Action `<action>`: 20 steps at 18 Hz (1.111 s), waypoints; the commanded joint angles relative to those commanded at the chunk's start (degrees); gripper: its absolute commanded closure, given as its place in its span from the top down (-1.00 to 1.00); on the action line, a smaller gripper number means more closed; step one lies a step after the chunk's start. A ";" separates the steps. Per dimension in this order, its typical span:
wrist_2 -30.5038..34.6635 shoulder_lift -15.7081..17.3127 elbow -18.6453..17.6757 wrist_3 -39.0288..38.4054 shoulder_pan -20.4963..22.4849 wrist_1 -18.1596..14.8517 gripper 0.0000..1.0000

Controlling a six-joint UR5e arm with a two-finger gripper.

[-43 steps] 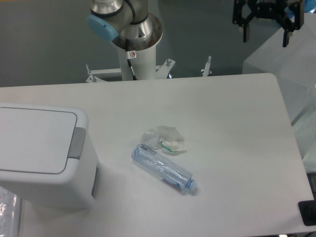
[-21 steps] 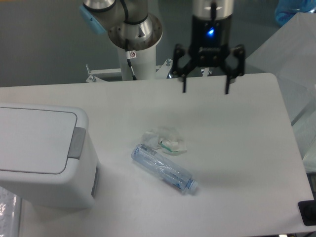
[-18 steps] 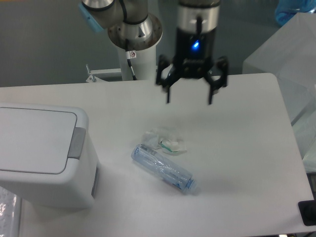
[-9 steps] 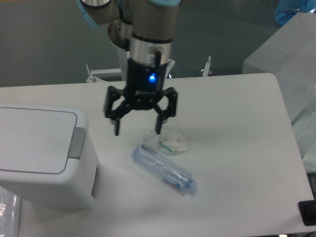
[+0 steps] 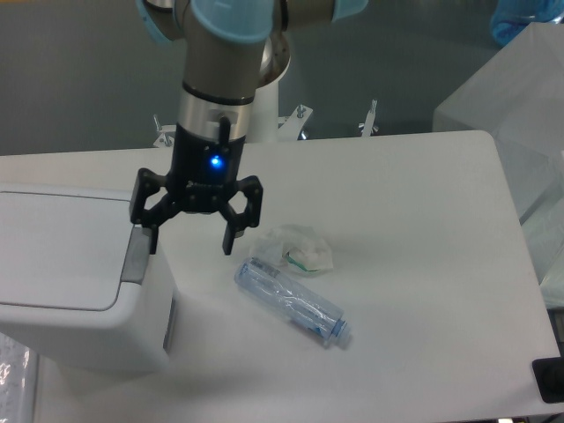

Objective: Open the trash can
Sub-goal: 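Move the open gripper down toward the white trash bin's lid, then lower the gripper finger onto the lid's raised button, then press the lid button so the bin lid swings open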

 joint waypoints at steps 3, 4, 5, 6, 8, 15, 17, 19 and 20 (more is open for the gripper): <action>0.09 -0.53 0.00 0.18 -0.44 0.00 1.00; 0.09 -0.70 0.00 0.26 -0.44 0.00 1.00; 0.09 -0.88 0.00 0.35 -0.44 0.00 1.00; 0.09 -0.88 0.09 0.44 -0.44 0.00 1.00; 0.17 -0.97 0.00 0.44 -0.44 0.09 1.00; 0.26 -1.23 0.00 0.62 -0.44 0.26 1.00; 0.26 -1.32 0.00 0.62 -0.44 0.26 1.00; 0.26 -1.41 -0.09 0.62 -0.44 0.35 1.00; 0.26 -1.41 -0.09 0.62 -0.44 0.35 1.00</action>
